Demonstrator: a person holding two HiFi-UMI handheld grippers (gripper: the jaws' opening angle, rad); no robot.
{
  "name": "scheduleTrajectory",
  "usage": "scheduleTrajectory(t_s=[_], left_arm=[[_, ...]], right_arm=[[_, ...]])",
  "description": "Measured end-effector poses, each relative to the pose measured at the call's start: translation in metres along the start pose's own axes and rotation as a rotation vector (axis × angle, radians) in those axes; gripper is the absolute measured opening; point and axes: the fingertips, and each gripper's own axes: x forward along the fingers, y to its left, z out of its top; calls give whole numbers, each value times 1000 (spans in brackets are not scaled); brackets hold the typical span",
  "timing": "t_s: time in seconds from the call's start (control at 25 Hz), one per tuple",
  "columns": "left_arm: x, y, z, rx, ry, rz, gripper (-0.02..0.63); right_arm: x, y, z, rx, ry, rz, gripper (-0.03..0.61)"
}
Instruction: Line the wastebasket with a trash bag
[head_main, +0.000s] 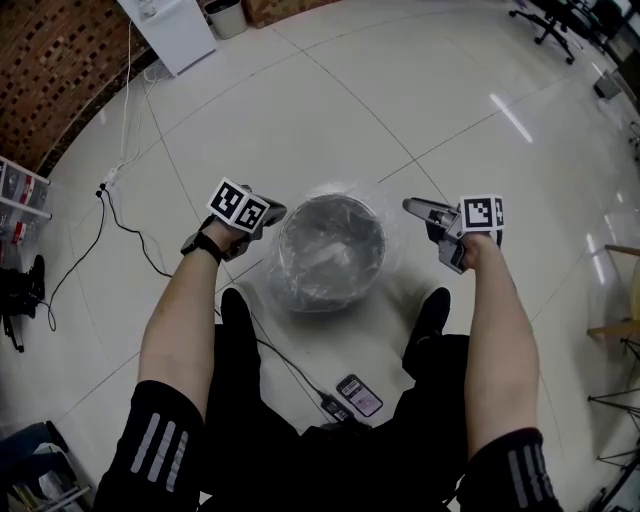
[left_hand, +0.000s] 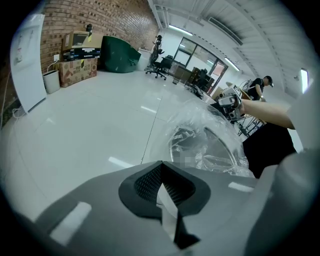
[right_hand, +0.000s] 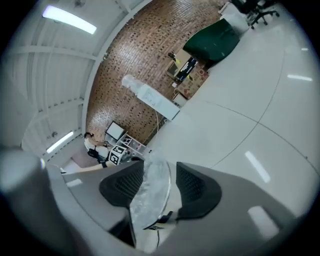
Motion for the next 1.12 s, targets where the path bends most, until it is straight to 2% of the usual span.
scheduleTrajectory(t_s=[0.08,0.2,0.4,0.6,0.72,0.96,1.12], left_arm=[[-2,-2,1,11,-4,0,-6],[-6,-3,3,19,-12,4,-6],[0,1,-3,12,2,14,-6],[15,17,-15,-12,30,50,-6],[25,24,-22,-24,43,61,-6],[41,25,-19,-21,49,53,-6],[44,35,-10,-19,14,114,-6]], right_arm=[[5,14,-1,-21,14,44,219],[10,5,-13,-71,88,-49,204],[22,-18,-45,-97,205,-123,6],[29,-57,-43,-184,230,-295,6],[36,-80,-57,-283,310,-402,6],[60,-92,-79,-377,409,-434,6],[67,-97,-65,-447,372,-500,6]])
